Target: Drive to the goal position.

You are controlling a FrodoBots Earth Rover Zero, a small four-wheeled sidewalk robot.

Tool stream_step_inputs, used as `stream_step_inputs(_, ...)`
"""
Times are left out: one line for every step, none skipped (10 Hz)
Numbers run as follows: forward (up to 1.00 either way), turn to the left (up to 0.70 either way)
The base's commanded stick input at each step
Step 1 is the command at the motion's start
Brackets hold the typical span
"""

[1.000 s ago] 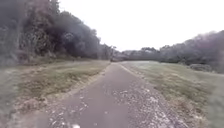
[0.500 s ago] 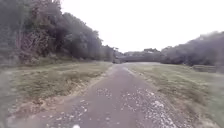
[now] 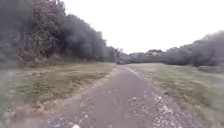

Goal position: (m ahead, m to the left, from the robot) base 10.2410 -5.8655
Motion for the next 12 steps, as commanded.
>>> stream_step_inputs(0.45,-0.27)
stream_step_inputs(0.45,-0.27)
stream_step_inputs(0.45,-0.27)
stream_step_inputs(0.45,-0.27)
stream_step_inputs(0.45,-0.27)
stream_step_inputs(0.45,-0.27)
stream_step_inputs(0.45,-0.27)
stream_step_inputs(0.45,-0.27)
stream_step_inputs(0.45,-0.27)
stream_step_inputs(0.45,-0.27)
stream_step_inputs(0.45,-0.27)
stream_step_inputs(0.45,-0.2)
